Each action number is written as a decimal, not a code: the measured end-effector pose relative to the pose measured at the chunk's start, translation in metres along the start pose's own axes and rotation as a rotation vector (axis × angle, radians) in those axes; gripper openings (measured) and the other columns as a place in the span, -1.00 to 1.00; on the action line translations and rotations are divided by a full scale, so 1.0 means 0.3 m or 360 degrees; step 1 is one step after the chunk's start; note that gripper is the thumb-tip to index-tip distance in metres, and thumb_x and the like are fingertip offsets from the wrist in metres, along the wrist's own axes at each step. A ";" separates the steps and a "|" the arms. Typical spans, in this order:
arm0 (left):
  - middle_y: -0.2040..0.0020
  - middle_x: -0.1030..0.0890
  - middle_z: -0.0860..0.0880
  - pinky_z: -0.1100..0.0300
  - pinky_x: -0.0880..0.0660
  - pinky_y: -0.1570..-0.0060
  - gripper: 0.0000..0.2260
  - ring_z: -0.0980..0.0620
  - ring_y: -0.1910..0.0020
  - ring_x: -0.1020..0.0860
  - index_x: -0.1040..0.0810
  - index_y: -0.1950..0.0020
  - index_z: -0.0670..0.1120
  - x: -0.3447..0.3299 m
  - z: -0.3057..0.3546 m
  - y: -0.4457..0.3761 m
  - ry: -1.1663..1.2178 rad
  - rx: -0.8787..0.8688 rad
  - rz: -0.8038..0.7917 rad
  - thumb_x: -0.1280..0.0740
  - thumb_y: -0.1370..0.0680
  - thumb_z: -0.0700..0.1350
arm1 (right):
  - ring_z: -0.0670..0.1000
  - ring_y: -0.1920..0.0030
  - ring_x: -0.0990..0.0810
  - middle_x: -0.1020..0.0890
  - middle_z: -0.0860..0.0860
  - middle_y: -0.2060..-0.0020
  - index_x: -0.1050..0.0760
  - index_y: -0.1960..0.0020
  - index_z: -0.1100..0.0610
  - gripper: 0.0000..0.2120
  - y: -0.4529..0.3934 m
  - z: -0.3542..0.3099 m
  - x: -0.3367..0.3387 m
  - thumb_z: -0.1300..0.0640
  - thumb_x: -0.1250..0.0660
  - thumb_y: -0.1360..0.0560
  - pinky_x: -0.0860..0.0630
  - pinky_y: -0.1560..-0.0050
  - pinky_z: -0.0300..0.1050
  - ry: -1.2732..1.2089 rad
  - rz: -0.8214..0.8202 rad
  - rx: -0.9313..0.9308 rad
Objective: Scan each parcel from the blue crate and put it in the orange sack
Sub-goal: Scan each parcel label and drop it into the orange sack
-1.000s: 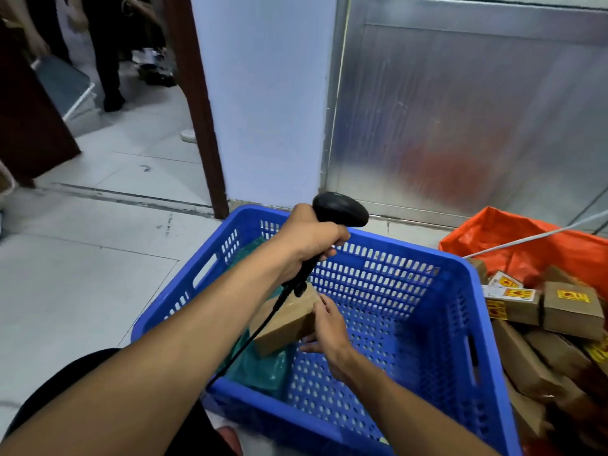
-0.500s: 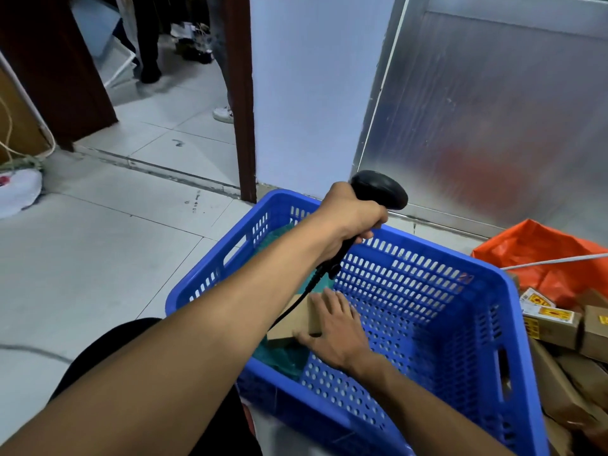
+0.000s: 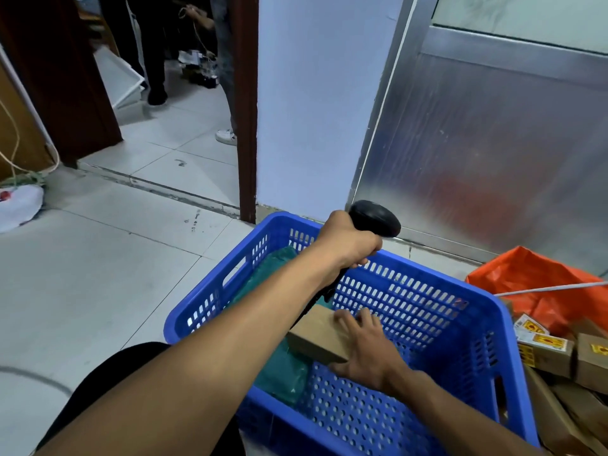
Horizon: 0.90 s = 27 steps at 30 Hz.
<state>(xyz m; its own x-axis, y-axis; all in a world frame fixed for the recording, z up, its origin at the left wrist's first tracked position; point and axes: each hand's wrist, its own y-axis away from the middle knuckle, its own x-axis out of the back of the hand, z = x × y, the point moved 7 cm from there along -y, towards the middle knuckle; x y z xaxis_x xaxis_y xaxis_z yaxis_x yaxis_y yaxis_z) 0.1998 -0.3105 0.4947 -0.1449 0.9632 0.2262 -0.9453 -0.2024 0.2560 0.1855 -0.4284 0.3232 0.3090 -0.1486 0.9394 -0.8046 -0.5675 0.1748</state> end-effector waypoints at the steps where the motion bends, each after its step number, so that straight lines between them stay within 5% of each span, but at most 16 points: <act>1: 0.35 -0.54 -0.07 0.18 -0.48 0.30 -0.85 0.04 0.36 -0.52 -0.58 -0.05 -0.24 0.002 0.004 0.001 -0.0004 -0.0012 0.0012 -0.39 -0.48 -0.28 | -0.04 -0.19 -0.25 -0.24 -0.05 -0.15 -0.15 -0.43 -0.15 -0.21 0.010 0.031 0.043 -0.30 -0.43 -0.33 -0.53 -0.17 -0.03 0.0004 0.0002 -0.0008; 4: 0.34 -0.59 -0.11 0.13 -0.54 0.28 -0.83 0.00 0.37 -0.55 -0.59 -0.03 -0.24 -0.002 0.005 -0.006 -0.0030 -0.0045 0.0061 -0.39 -0.45 -0.28 | -0.05 -0.20 -0.29 -0.25 -0.07 -0.15 -0.18 -0.42 -0.19 -0.24 0.056 0.131 0.191 -0.34 -0.42 -0.33 -0.54 -0.13 -0.05 0.0066 0.0063 -0.0033; 8: 0.12 -0.72 -0.22 -0.03 -0.64 0.06 -0.81 -0.16 0.11 -0.71 -0.65 0.03 -0.16 -0.033 0.012 -0.007 -0.0211 -0.0150 0.0181 -0.42 -0.39 -0.16 | -0.03 -0.23 -0.29 -0.24 -0.08 -0.17 -0.19 -0.43 -0.20 -0.23 0.136 0.233 0.376 -0.38 -0.37 -0.32 -0.52 -0.10 0.02 0.0182 0.0183 -0.0101; 14: 0.17 -0.70 -0.13 0.19 -0.39 0.29 -0.84 -0.12 0.05 -0.68 -0.64 0.06 -0.09 -0.117 0.047 0.040 -0.0317 -0.0397 0.0232 -0.51 -0.42 -0.09 | -0.04 -0.16 -0.35 -0.30 -0.10 -0.09 -0.27 -0.39 -0.20 -0.27 0.249 0.328 0.581 -0.43 -0.32 -0.30 -0.47 -0.13 -0.04 0.0083 0.0489 -0.0292; 18: 0.40 -0.56 0.12 0.25 -0.35 0.39 -0.88 0.19 0.40 -0.49 -0.63 0.10 0.01 -0.176 0.074 0.086 -0.0249 -0.0551 0.0171 -0.53 -0.44 -0.10 | -0.07 -0.06 -0.49 -0.42 -0.07 -0.07 -0.41 -0.27 -0.19 -0.41 0.315 0.410 0.616 -0.38 -0.42 -0.33 -0.59 0.03 -0.15 -0.0639 0.0693 -0.0551; 20: 0.38 -0.56 0.13 0.26 -0.33 0.40 -0.85 0.21 0.40 -0.47 -0.60 0.06 0.07 -0.201 0.079 0.096 -0.0263 -0.0586 0.0155 -0.52 -0.45 -0.10 | -0.04 -0.03 -0.58 -0.54 -0.01 -0.09 -0.49 -0.22 -0.09 -0.51 0.337 0.430 0.610 -0.27 -0.47 -0.39 -0.60 0.13 -0.18 -0.1145 0.0713 -0.0700; 23: 0.25 -0.65 0.10 0.23 -0.41 0.30 -0.79 0.14 0.26 -0.57 -0.64 -0.03 0.09 -0.234 0.082 0.099 -0.0252 -0.0602 0.0097 -0.55 -0.44 -0.09 | 0.07 -0.03 -0.63 -0.64 0.09 -0.06 -0.53 -0.20 0.07 -0.55 0.351 0.439 0.580 -0.17 -0.45 -0.44 -0.64 0.12 0.01 -0.1919 0.0625 -0.0953; 27: 0.37 -0.58 0.11 0.26 -0.34 0.38 -0.84 0.20 0.40 -0.48 -0.64 0.02 0.08 -0.267 0.082 0.096 -0.0258 -0.0619 0.0035 -0.54 -0.46 -0.08 | 0.21 -0.06 -0.62 -0.64 0.19 -0.07 -0.58 -0.16 0.15 -0.58 0.367 0.451 0.579 -0.10 -0.46 -0.44 -0.63 0.02 0.26 -0.2570 0.0578 -0.1171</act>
<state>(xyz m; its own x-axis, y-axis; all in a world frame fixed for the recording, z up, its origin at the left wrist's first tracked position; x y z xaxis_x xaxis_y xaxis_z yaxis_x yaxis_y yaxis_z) 0.1914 -0.3978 0.5072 -0.1477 0.9130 0.3803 -0.9869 -0.1108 -0.1174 0.2192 -0.6263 0.4657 -0.1398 -0.9795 -0.1452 -0.8342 0.0375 0.5502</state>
